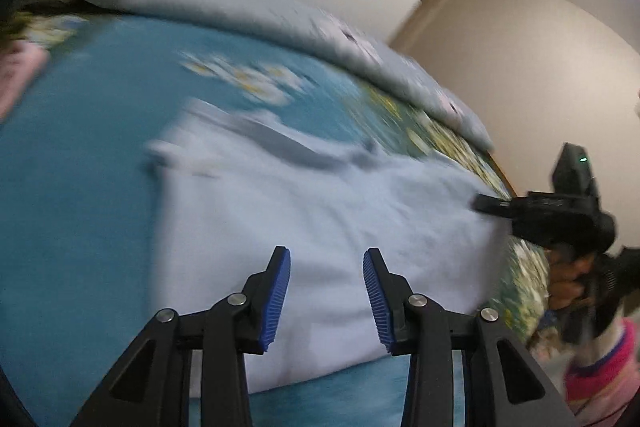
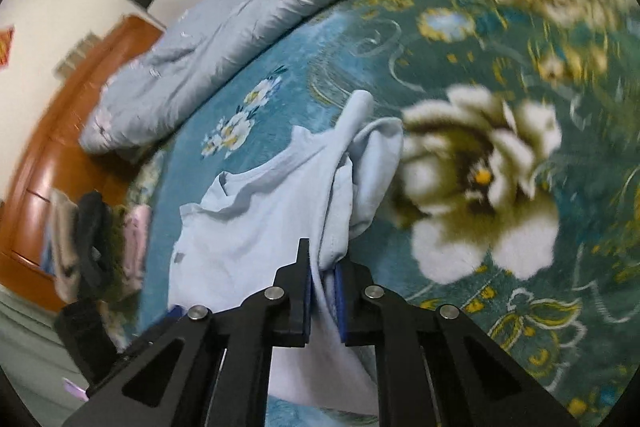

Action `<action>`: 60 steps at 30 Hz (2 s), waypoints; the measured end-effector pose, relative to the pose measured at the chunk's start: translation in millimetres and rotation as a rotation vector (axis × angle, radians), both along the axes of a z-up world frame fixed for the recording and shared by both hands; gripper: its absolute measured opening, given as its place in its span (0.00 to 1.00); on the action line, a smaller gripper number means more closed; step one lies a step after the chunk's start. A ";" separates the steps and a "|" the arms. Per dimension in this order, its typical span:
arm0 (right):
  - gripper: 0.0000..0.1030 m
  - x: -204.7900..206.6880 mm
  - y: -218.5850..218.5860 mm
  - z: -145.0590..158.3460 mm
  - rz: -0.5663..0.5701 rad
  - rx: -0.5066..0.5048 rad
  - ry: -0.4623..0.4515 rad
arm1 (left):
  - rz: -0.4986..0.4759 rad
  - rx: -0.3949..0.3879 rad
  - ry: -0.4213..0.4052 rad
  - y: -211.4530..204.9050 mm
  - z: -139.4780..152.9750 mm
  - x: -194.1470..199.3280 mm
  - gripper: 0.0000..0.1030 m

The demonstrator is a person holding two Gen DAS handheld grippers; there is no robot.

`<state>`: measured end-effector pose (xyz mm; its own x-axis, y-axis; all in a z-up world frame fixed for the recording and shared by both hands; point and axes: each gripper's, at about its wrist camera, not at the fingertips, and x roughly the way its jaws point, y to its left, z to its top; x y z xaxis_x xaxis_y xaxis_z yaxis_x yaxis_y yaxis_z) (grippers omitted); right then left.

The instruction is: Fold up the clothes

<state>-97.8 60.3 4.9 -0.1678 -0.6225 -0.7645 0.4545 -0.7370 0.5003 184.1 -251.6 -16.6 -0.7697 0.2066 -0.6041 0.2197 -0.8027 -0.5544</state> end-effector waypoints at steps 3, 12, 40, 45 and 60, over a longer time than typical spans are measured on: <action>0.10 13.0 -29.2 24.7 0.023 0.084 0.053 | 0.071 0.051 0.035 -32.9 -7.5 29.7 0.40; 0.10 75.5 -160.2 62.2 0.168 0.335 0.187 | 0.233 0.187 0.151 -117.3 -19.4 102.3 0.48; 0.18 151.1 -162.5 7.8 0.299 0.321 0.137 | 0.008 0.272 0.259 -89.3 3.1 75.3 0.56; 0.18 143.9 -129.8 -2.6 0.252 0.248 0.069 | -0.054 0.163 0.156 -58.9 10.8 47.1 0.57; 0.27 114.8 -105.3 -9.0 0.260 0.096 0.049 | 0.017 0.277 0.005 -52.0 -39.3 58.4 0.07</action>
<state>17.0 -45.0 -4.1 -0.0497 -0.5749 -0.8167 0.6566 -0.6349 0.4070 242.5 -303.6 -55.9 -0.7775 0.3500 -0.5225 0.2286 -0.6168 -0.7532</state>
